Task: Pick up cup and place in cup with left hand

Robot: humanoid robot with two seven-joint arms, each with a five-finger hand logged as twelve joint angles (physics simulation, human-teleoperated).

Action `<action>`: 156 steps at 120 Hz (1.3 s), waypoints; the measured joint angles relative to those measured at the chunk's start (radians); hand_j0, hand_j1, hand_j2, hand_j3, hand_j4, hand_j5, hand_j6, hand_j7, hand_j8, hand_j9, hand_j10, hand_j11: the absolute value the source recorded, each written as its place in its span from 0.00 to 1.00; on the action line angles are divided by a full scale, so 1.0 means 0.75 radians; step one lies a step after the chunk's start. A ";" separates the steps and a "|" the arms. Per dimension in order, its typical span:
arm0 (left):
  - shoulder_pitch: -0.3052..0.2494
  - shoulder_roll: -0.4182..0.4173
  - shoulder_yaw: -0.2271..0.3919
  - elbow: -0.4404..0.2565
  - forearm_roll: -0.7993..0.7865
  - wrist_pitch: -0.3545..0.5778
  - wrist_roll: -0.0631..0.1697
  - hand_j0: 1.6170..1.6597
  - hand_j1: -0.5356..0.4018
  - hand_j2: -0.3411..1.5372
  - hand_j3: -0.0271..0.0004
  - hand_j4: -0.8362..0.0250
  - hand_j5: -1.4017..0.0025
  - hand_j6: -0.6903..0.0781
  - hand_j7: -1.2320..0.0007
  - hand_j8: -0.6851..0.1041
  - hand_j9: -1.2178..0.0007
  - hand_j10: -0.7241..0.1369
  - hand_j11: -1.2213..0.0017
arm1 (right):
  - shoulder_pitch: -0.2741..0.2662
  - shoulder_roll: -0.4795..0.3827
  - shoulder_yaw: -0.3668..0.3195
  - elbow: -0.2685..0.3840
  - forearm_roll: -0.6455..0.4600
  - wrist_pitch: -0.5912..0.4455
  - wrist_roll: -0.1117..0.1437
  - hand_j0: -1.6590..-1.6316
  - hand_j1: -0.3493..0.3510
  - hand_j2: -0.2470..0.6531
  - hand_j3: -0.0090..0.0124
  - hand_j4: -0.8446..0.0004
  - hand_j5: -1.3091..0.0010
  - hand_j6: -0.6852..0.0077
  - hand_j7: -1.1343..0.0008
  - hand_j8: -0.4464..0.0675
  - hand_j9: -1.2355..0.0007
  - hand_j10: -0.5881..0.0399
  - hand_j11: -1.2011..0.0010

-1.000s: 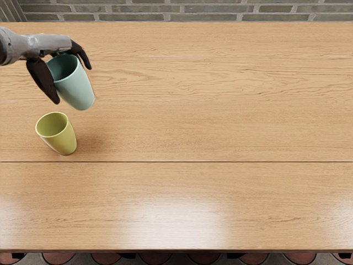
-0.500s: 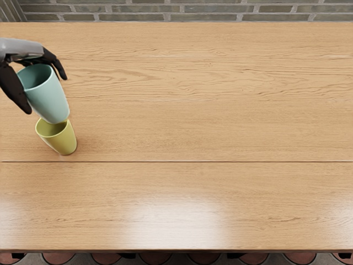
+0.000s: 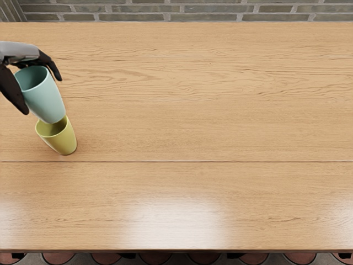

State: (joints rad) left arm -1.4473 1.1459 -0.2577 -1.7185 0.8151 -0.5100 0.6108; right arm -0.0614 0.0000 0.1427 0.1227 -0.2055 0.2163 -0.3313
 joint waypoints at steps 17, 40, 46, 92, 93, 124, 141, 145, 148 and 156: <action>0.023 -0.008 0.020 0.029 0.026 0.013 0.000 0.89 0.53 0.22 0.99 0.47 0.63 0.40 0.57 0.40 0.55 0.37 0.55 | 0.000 0.000 0.000 0.000 0.000 0.000 0.000 0.04 0.00 0.27 0.42 1.00 1.00 0.99 1.00 0.87 1.00 0.94 1.00; 0.068 -0.049 0.027 0.068 0.064 0.017 0.000 0.90 0.53 0.22 0.99 0.48 0.63 0.38 0.57 0.38 0.55 0.37 0.55 | 0.000 0.000 0.000 0.000 0.000 0.000 0.000 0.04 0.00 0.27 0.42 1.00 1.00 0.99 1.00 0.87 1.00 0.94 1.00; 0.077 -0.059 0.027 0.079 0.075 0.020 0.000 0.89 0.55 0.21 0.99 0.48 0.63 0.38 0.57 0.37 0.55 0.37 0.55 | 0.000 0.000 0.000 0.000 0.000 0.000 0.000 0.04 0.00 0.27 0.42 1.00 1.00 0.99 1.00 0.87 1.00 0.94 1.00; 0.120 -0.078 0.029 0.096 0.105 0.057 0.000 0.89 0.54 0.22 0.99 0.48 0.62 0.40 0.56 0.39 0.55 0.37 0.55 | 0.000 0.000 0.000 0.000 0.000 0.000 0.000 0.04 0.00 0.27 0.42 1.00 1.00 0.99 1.00 0.87 1.00 0.94 1.00; 0.120 -0.077 0.029 0.096 0.104 0.057 0.000 0.89 0.54 0.22 0.99 0.48 0.62 0.40 0.56 0.39 0.55 0.37 0.55 | 0.000 0.000 0.000 0.000 0.000 0.000 0.000 0.04 0.00 0.27 0.42 1.00 1.00 0.99 1.00 0.87 1.00 0.94 1.00; 0.149 -0.096 0.029 0.097 0.141 0.090 0.000 0.89 0.53 0.22 0.99 0.48 0.62 0.40 0.56 0.38 0.55 0.37 0.55 | 0.000 0.000 0.000 0.000 0.000 0.000 0.000 0.04 0.00 0.27 0.42 1.00 1.00 0.99 1.00 0.87 1.00 0.94 1.00; 0.167 -0.108 0.029 0.097 0.149 0.095 0.000 0.89 0.53 0.22 0.99 0.48 0.62 0.40 0.57 0.39 0.55 0.37 0.55 | 0.001 0.000 0.000 0.000 0.001 0.000 0.000 0.04 0.00 0.27 0.42 1.00 1.00 0.99 1.00 0.87 1.00 0.94 1.00; 0.167 -0.108 0.029 0.097 0.150 0.096 0.000 0.90 0.53 0.22 0.99 0.48 0.62 0.40 0.57 0.39 0.55 0.37 0.55 | 0.000 0.000 0.000 0.000 0.000 0.000 0.000 0.04 0.00 0.27 0.42 1.00 1.00 0.99 1.00 0.87 1.00 0.94 1.00; 0.167 -0.107 0.029 0.098 0.151 0.096 0.000 0.90 0.54 0.22 0.99 0.49 0.63 0.39 0.57 0.38 0.56 0.37 0.56 | 0.000 0.000 0.000 0.000 0.000 0.000 0.000 0.04 0.00 0.27 0.42 1.00 1.00 0.99 1.00 0.87 1.00 0.94 1.00; 0.167 -0.105 0.028 0.098 0.149 0.097 0.000 0.91 0.58 0.21 0.99 0.55 0.68 0.46 0.63 0.44 0.62 0.43 0.62 | 0.000 0.000 0.000 0.000 0.000 0.000 0.000 0.04 0.00 0.27 0.42 1.00 1.00 0.99 1.00 0.87 1.00 0.94 1.00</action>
State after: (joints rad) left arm -1.3221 1.0669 -0.2367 -1.6449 0.9272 -0.4376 0.6109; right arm -0.0612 0.0000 0.1427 0.1225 -0.2054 0.2165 -0.3313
